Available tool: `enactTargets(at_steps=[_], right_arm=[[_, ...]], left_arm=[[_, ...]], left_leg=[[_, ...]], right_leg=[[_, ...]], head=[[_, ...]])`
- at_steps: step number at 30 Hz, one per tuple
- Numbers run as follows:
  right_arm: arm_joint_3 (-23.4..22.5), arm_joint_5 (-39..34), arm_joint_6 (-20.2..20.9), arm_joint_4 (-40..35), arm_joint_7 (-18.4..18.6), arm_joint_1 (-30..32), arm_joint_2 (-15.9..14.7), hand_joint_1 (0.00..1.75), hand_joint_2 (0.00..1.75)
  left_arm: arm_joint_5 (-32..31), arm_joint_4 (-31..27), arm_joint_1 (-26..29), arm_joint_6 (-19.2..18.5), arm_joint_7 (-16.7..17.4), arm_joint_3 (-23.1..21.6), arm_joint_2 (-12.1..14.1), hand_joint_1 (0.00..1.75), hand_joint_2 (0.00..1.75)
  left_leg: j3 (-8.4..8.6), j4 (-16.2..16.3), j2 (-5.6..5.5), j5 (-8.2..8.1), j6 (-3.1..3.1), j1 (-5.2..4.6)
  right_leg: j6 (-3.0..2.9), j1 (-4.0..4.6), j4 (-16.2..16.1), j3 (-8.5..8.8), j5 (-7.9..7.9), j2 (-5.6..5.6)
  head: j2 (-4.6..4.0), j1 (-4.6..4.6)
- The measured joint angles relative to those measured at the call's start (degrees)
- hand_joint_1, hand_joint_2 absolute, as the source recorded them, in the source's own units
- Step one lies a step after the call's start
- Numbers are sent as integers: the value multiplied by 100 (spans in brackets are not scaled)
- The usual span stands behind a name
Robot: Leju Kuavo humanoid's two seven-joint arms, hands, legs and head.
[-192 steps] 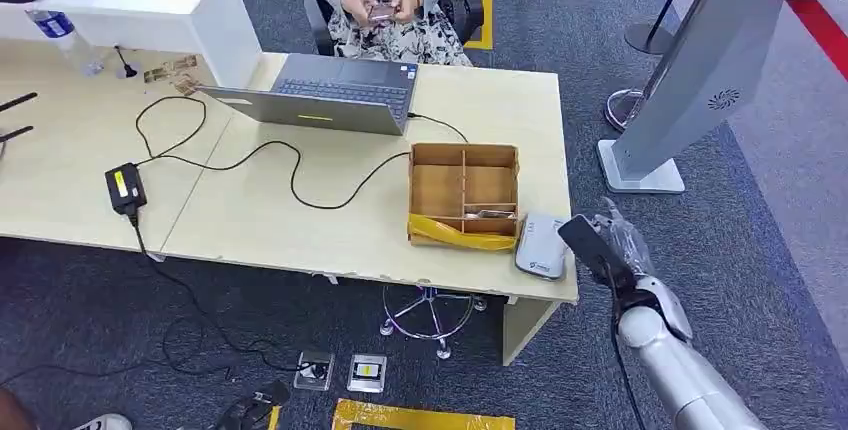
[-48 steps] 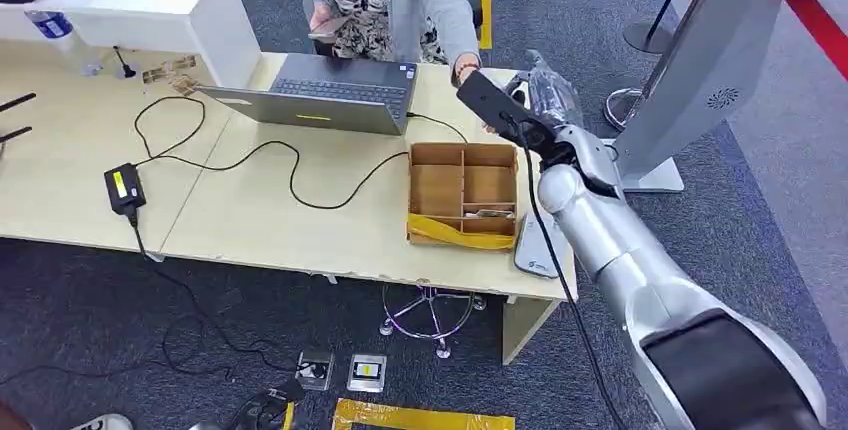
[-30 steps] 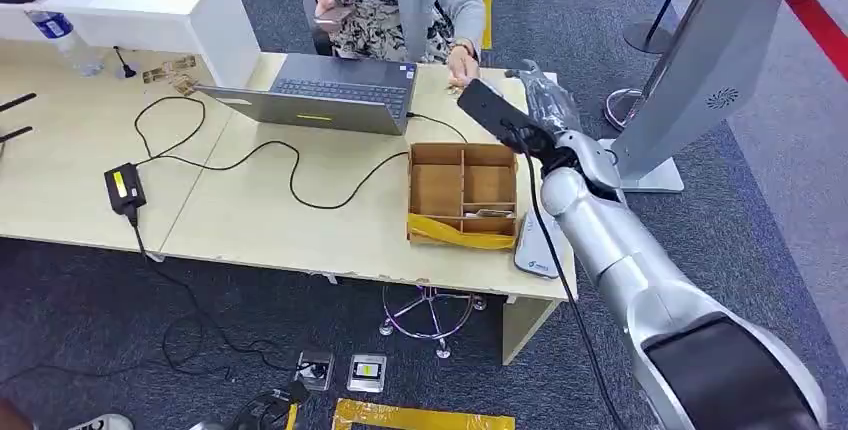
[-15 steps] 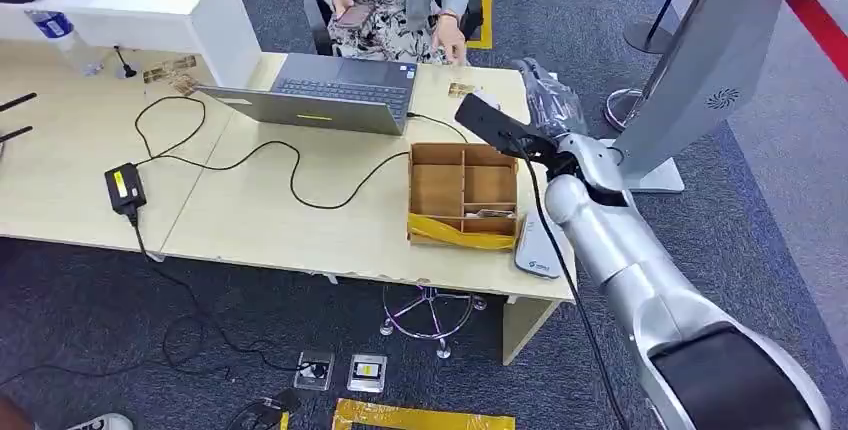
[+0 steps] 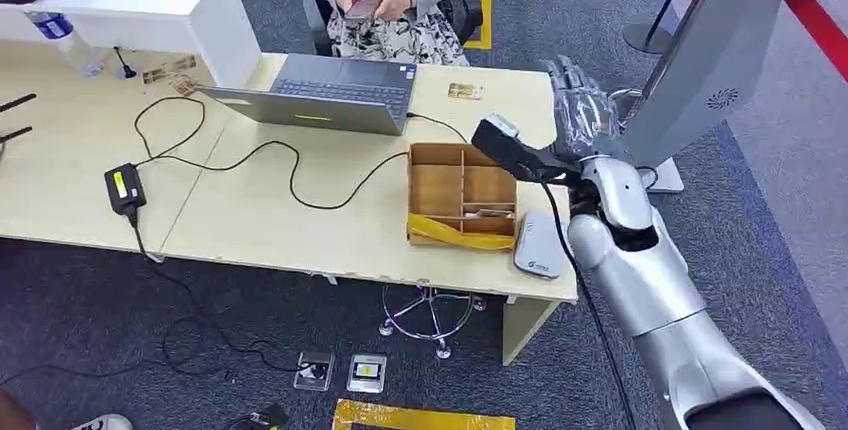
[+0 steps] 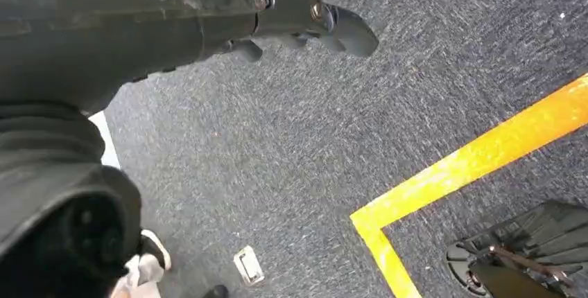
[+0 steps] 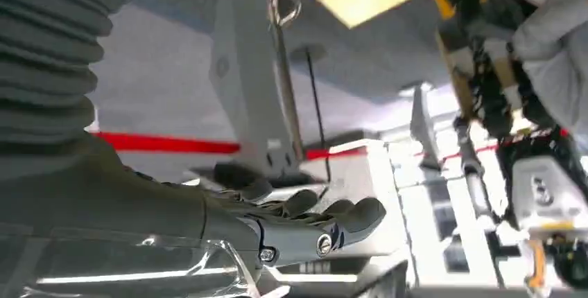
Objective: Pass the card to the sensor for recognition and then transmit it.
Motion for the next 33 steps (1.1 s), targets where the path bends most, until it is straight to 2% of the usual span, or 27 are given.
enactTargets(at_steps=[4, 10, 14, 20, 26, 30, 33], right_arm=[[85, 167, -157, -883, 181, 705, -131, 0, 175], [464, 473, -337, -1518, 214, 1302, -181, 0, 175], [734, 493, -535, -1717, 349, 1666, -181, 0, 175], [1003, 500, -599, -1787, 511, 2135, -101, 0, 175], [1051, 500, -268, -1787, 633, 2332, 68, 0, 175], [1097, 504, 234, -1752, 657, 2375, 222, 0, 175], [1104, 607, 383, -1582, 658, 2297, 381, 0, 175]], left_arm=[[105, 0, 108, 92, -7, 26, 42, 0, 0], [135, 2, 138, 233, 6, 31, 35, 0, 0], [135, 2, 140, 277, 24, 31, 39, 0, 0], [94, 2, 130, 284, 24, 31, 15, 0, 0], [30, 2, 102, 286, 15, 31, -28, 0, 0], [-66, 2, 70, 243, 39, 28, -50, 0, 0], [-125, 2, 25, 208, 96, 26, -70, 0, 0]], left_leg=[[-3, -1, 8, -10, -10, -1], [-3, -2, 3, -11, -9, 0], [-5, -3, 5, -11, -10, 0], [-8, -3, 0, -11, -9, 0], [-7, -2, 4, -11, -9, -1], [-7, -3, 6, -11, -10, 0], [-7, -3, 4, -10, -10, 0]], right_leg=[[-1, -2, 0, -9, -1, 8], [-5, 0, 0, -7, -5, 4], [-5, 0, 0, -9, -5, 3], [-6, -1, 0, -9, -7, 1], [-6, -1, 0, -9, -7, 3], [-6, -1, 0, -10, -7, 4], [-6, -1, 1, -10, -7, 4]], head=[[-2, -9], [0, -5], [0, -9], [0, -7], [0, -7], [0, -7], [0, -4]])
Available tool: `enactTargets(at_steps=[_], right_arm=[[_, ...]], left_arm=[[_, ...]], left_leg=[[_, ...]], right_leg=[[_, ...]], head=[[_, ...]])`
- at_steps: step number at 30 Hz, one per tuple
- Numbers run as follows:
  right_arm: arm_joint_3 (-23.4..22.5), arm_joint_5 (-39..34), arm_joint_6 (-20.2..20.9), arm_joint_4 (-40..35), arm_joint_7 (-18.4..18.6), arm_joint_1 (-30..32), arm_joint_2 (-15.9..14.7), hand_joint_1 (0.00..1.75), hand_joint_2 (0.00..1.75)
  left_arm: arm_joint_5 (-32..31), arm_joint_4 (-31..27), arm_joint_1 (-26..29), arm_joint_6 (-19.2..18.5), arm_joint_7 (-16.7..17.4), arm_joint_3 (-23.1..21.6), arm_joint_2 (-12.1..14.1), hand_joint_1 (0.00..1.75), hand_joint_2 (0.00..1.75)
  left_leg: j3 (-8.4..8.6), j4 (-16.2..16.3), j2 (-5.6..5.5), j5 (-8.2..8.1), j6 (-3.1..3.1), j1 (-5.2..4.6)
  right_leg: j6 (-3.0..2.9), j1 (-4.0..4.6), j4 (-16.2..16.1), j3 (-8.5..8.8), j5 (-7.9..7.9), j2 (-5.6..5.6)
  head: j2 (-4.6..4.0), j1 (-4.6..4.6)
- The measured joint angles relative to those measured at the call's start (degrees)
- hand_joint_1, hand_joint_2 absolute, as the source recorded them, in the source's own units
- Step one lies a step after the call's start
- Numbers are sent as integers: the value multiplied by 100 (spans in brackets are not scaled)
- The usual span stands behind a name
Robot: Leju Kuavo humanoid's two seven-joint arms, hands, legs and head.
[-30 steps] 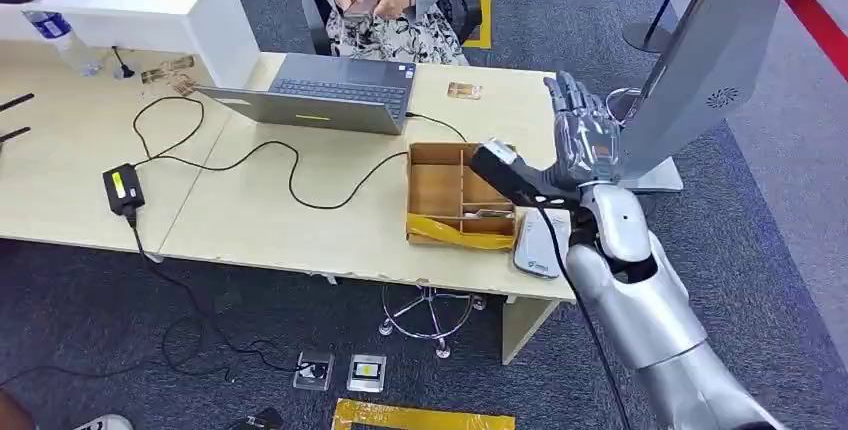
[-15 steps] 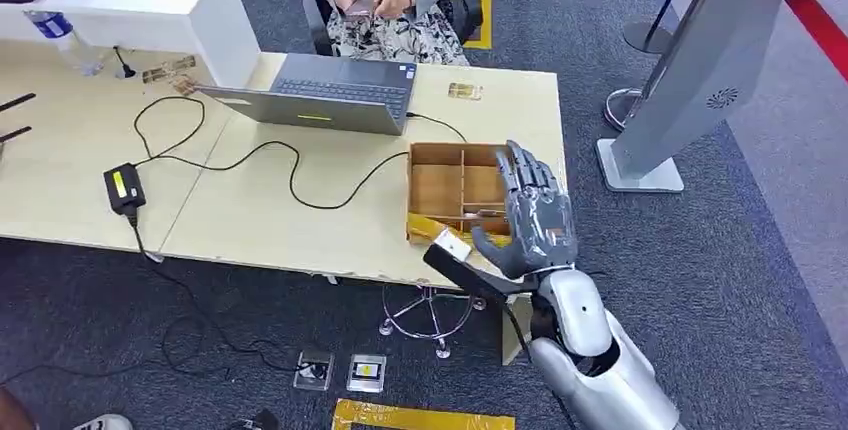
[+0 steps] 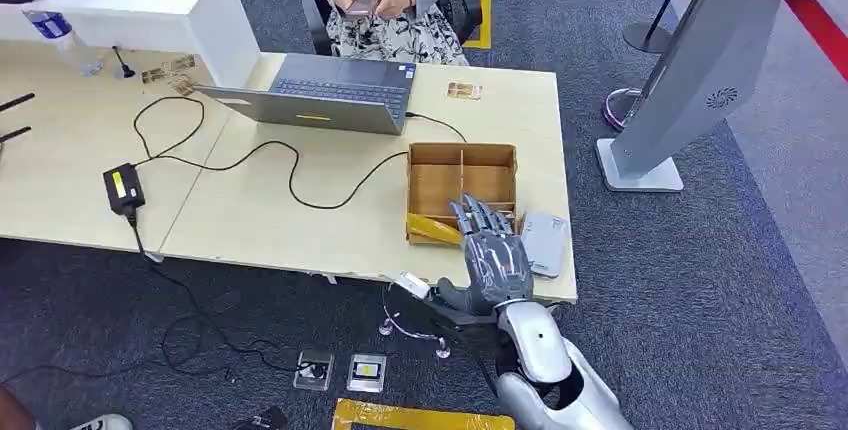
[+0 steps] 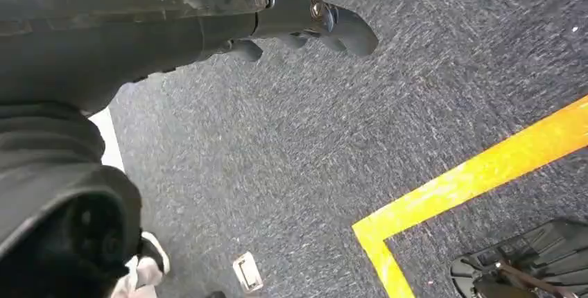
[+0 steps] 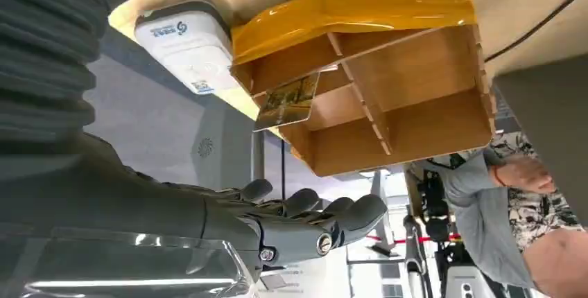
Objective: Pass the card to the sensor for recognition and then transmit it.
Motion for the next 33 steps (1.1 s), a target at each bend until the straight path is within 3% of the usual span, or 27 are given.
enactTargets(at_steps=[7, 10, 19, 33], right_arm=[[-9, 196, -33, 291, -37, -156, 205, 0, 175], [-11, 660, -269, 448, 39, -304, 266, 0, 175], [-74, 1095, -549, 1032, 135, -597, 459, 0, 175], [-538, 933, -938, 2396, 81, -1030, 852, 0, 175]], left_arm=[[-44, 0, -14, -15, 9, -2, -33, 0, 0], [-92, 0, -22, -9, 26, 0, -42, 0, 0], [-262, 0, -72, -37, 70, -2, -63, 0, 0], [-518, 0, -227, -195, 72, -22, -136, 0, 0]], left_leg=[[-1, 0, 0, 0, 0, -1], [-1, 1, 1, 0, 0, -1], [0, 1, 0, 0, 0, 0], [0, 1, 1, 0, 0, 0]], right_leg=[[0, -1, 0, 0, 0, 0], [0, -1, -1, 0, 0, 1], [0, 0, 0, -1, 0, 1], [0, -1, 0, -1, 0, 1]], head=[[-2, -2], [0, -2], [0, -2], [0, 0]])
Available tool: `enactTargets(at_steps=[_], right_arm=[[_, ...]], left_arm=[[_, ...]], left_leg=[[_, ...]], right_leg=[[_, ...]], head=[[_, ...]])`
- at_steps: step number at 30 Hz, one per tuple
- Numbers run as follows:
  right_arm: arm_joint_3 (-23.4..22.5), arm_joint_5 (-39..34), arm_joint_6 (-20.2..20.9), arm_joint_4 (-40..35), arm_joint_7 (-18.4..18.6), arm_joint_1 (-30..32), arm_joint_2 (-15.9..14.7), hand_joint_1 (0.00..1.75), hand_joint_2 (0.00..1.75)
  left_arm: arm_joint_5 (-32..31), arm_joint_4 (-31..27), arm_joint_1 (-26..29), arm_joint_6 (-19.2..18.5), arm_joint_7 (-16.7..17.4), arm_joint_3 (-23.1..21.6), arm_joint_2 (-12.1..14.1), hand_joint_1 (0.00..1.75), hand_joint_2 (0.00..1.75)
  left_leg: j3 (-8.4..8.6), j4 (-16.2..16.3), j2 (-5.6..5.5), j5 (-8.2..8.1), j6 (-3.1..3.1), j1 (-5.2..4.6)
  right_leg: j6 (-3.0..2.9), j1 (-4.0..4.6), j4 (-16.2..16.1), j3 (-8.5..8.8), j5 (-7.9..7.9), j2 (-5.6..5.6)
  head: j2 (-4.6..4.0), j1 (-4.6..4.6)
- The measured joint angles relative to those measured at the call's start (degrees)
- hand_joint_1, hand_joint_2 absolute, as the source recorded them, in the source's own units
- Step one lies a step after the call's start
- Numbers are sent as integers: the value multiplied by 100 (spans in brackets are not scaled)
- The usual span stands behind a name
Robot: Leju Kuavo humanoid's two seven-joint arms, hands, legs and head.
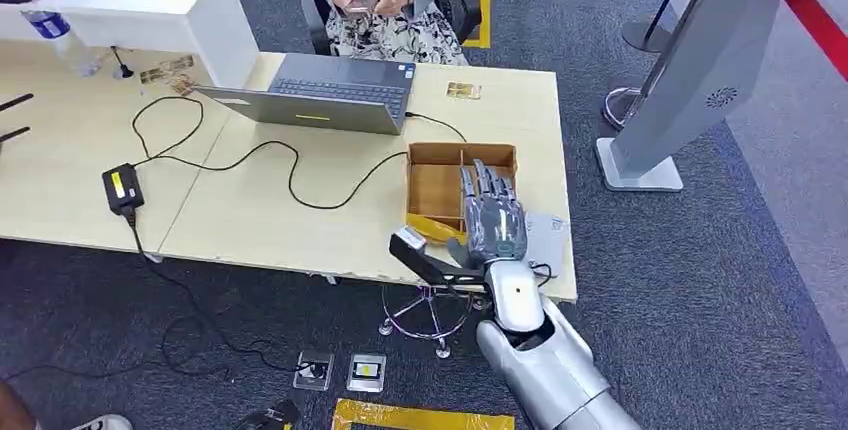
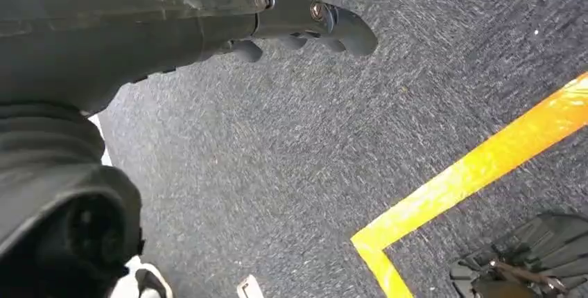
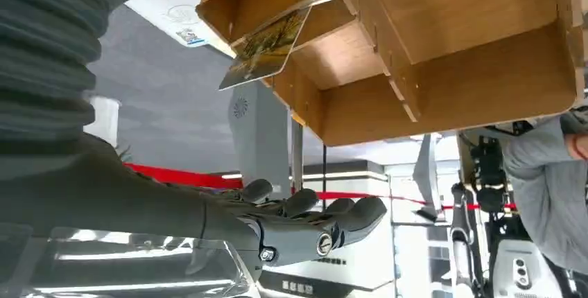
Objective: Pass the card to the sensor for recognition and then transmit it.
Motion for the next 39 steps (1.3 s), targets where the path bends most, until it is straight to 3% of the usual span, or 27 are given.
enactTargets(at_steps=[21, 39], right_arm=[[-247, -46, -315, 1178, -70, -461, 409, 0, 175], [-345, -11, -468, 1486, 44, -507, 428, 0, 175]], left_arm=[[42, 0, -52, 15, 2, -2, -46, 0, 0], [81, 0, -23, 160, 52, -2, -50, 0, 0]], left_leg=[[0, 0, -1, 0, 0, 0], [-1, 0, -2, 0, 0, 0]], right_leg=[[0, 0, 1, 0, 0, 0], [0, 0, 1, 0, 0, 0]], head=[[0, 0], [0, 0]])
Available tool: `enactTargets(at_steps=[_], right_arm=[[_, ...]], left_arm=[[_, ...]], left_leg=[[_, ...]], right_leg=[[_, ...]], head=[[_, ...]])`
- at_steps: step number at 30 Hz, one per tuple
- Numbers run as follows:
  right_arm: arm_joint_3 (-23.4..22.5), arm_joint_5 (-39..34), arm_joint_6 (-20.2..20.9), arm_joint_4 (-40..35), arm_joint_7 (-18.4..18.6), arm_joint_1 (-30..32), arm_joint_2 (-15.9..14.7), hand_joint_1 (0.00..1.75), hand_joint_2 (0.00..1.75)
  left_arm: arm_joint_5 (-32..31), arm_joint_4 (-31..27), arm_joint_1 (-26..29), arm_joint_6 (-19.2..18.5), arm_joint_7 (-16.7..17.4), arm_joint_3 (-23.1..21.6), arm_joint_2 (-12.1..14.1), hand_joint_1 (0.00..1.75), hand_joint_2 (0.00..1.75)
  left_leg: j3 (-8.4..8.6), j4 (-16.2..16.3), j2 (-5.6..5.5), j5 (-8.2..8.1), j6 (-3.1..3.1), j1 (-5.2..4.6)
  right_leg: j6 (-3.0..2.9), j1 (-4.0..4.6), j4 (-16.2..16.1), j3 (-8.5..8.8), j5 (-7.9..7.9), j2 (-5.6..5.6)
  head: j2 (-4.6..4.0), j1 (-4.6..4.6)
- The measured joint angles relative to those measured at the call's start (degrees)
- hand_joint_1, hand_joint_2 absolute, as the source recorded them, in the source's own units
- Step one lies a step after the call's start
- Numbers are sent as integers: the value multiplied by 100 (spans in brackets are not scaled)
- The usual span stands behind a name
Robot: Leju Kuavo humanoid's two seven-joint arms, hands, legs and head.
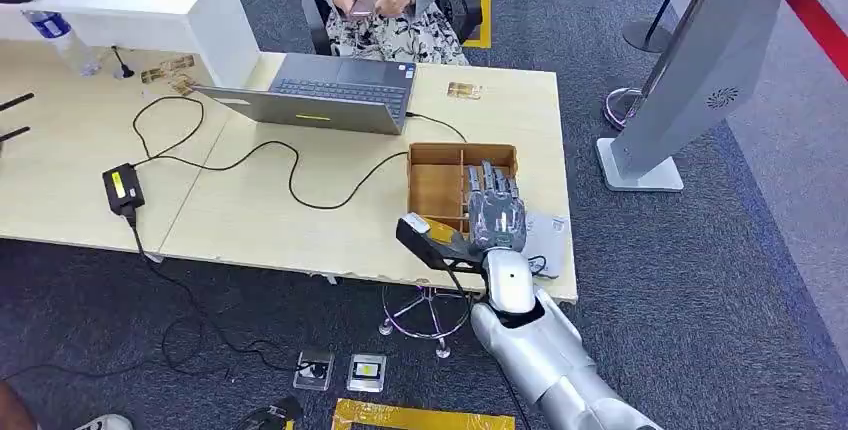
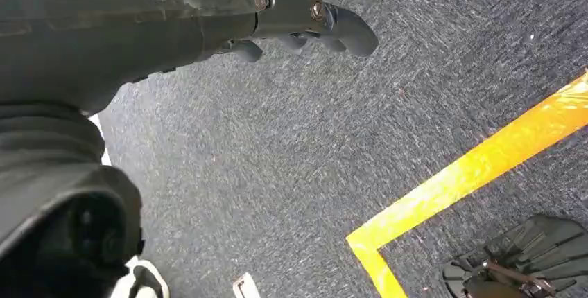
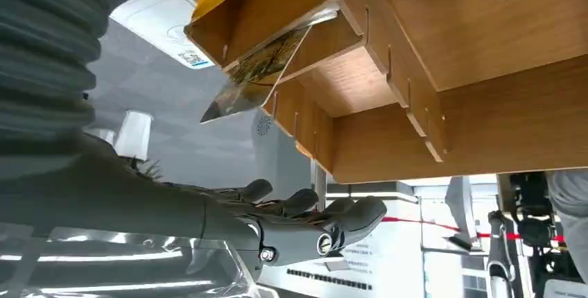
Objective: Pass the card to the sensor for recognition and then transmit it.
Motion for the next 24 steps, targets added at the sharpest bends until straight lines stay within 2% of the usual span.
enactTargets(at_steps=[6, 14, 24], right_arm=[[-15, -11, 9, 44, -11, -1, -9, 0, 175], [-133, -74, -105, 155, -243, -36, -81, 0, 175], [-140, -105, -136, 306, -238, -88, -122, 0, 175]], left_arm=[[100, 0, 36, 67, -7, 2, 2, 0, 0], [201, 0, 184, 116, -39, 2, 26, 0, 0], [201, 0, 195, 116, -39, 2, 39, 0, 0]], left_leg=[[0, 0, 0, 0, 0, 0], [0, 0, 0, 0, 0, 0], [0, 0, 0, 0, 0, 0]], right_leg=[[0, 0, 0, 0, 0, 0], [0, 0, -1, 0, 0, 0], [0, 0, 0, 0, 0, 0]], head=[[0, 0], [0, -2], [0, 0]])
